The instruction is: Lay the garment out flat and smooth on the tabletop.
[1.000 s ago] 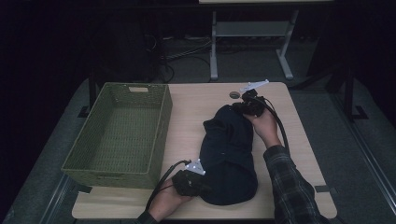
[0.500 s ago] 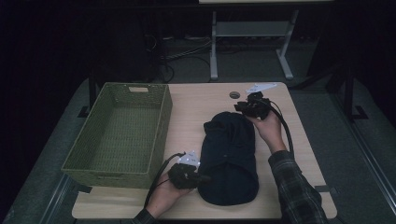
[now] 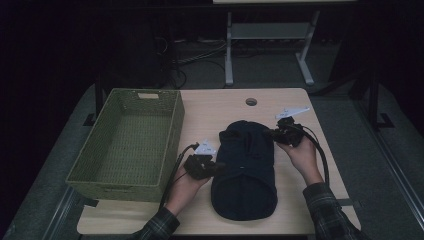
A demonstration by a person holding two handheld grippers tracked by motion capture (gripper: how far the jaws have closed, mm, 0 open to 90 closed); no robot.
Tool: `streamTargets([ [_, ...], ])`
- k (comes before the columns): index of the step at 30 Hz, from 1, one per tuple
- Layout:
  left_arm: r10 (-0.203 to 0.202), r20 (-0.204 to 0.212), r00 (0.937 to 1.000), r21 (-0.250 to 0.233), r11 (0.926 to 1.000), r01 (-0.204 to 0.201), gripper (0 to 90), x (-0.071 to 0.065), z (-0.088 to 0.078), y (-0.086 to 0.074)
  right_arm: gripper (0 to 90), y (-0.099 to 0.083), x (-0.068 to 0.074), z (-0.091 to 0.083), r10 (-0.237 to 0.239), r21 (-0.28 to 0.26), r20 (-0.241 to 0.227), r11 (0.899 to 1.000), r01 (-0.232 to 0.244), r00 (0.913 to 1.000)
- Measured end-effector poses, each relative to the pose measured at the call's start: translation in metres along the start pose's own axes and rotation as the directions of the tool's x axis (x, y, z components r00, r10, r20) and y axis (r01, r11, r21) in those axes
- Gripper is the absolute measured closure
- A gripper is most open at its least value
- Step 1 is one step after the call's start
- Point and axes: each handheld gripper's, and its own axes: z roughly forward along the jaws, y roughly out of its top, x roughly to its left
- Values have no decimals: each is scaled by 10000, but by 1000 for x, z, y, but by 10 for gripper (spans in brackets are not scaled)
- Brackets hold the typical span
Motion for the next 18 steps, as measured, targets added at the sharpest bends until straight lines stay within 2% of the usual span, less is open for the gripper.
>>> streamTargets([
  [1, -69, -70, 10000, 77, 9999, 70, 897, 2, 6, 1, 898, -3, -1, 3, 14, 107, -19, 9999, -14, 10000],
  [4, 48, -110, 9999, 649, 9979, -41, 898, 4, 19, 0, 899, -11, -3, 16, 156, 601, 28, 9981, -158, 9999],
  [8, 245, -116, 9996, 1278, 9915, -229, 899, 0, 27, -6, 900, -19, -3, 31, 124, 1033, 50, 9946, -128, 9999],
  [11, 125, -76, 9999, 1324, 9911, -114, 900, -2, 24, -12, 900, -24, -1, 44, 166, 1345, 0, 9908, -165, 9999],
  [14, 206, -99, 9997, 1537, 9879, -189, 900, -4, 18, -16, 900, -24, 1, 50, 250, 1176, -164, 9928, -229, 9996],
  [18, 81, -212, 9997, 1553, 9878, -47, 900, -8, 9, -24, 900, -18, 10, 57, 5, 1174, -275, 9931, 27, 9996],
])
